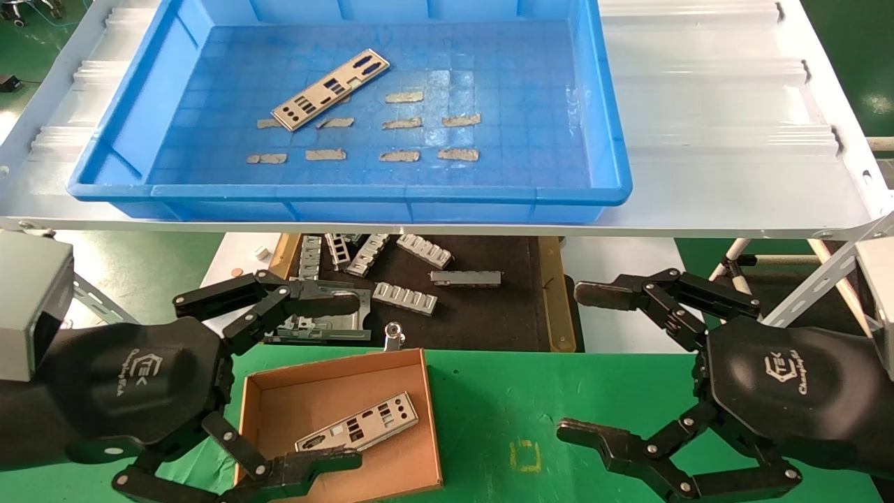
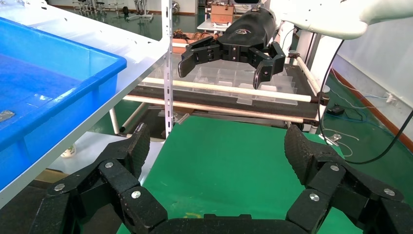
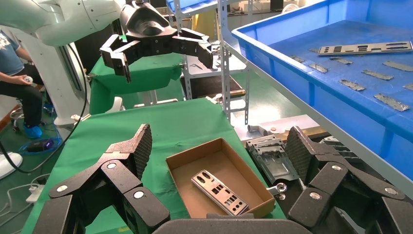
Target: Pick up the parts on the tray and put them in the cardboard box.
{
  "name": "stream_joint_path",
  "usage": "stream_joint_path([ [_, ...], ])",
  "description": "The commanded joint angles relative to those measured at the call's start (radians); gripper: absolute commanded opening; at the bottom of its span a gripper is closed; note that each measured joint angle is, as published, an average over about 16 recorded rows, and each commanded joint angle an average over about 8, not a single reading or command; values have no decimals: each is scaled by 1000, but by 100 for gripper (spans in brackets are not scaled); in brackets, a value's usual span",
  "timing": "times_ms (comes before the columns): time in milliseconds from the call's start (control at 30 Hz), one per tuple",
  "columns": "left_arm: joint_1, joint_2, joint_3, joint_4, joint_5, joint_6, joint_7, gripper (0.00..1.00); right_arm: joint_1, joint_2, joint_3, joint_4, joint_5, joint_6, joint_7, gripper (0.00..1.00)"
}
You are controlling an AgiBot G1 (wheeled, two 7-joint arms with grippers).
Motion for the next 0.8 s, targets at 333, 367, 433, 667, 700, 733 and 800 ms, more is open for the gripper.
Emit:
stream_joint_path([
  [333, 0, 0, 0, 0, 0, 0, 0, 100, 0, 0, 0, 0, 0, 0, 0, 100],
  [367, 0, 0, 0, 0, 0, 0, 0, 100, 0, 0, 0, 0, 0, 0, 0, 100],
  [433, 0, 0, 0, 0, 0, 0, 0, 100, 0, 0, 0, 0, 0, 0, 0, 100],
  [667, 0, 0, 0, 0, 0, 0, 0, 100, 0, 0, 0, 0, 0, 0, 0, 22],
  [700, 0, 0, 0, 1, 0, -1, 0, 100, 0, 0, 0, 0, 0, 0, 0, 10],
  [733, 0, 1, 0, 3, 0, -3, -2, 100, 0, 0, 0, 0, 0, 0, 0, 4],
  [800, -2, 5, 0, 10, 1, -13, -6, 100, 0, 0, 0, 0, 0, 0, 0, 0],
])
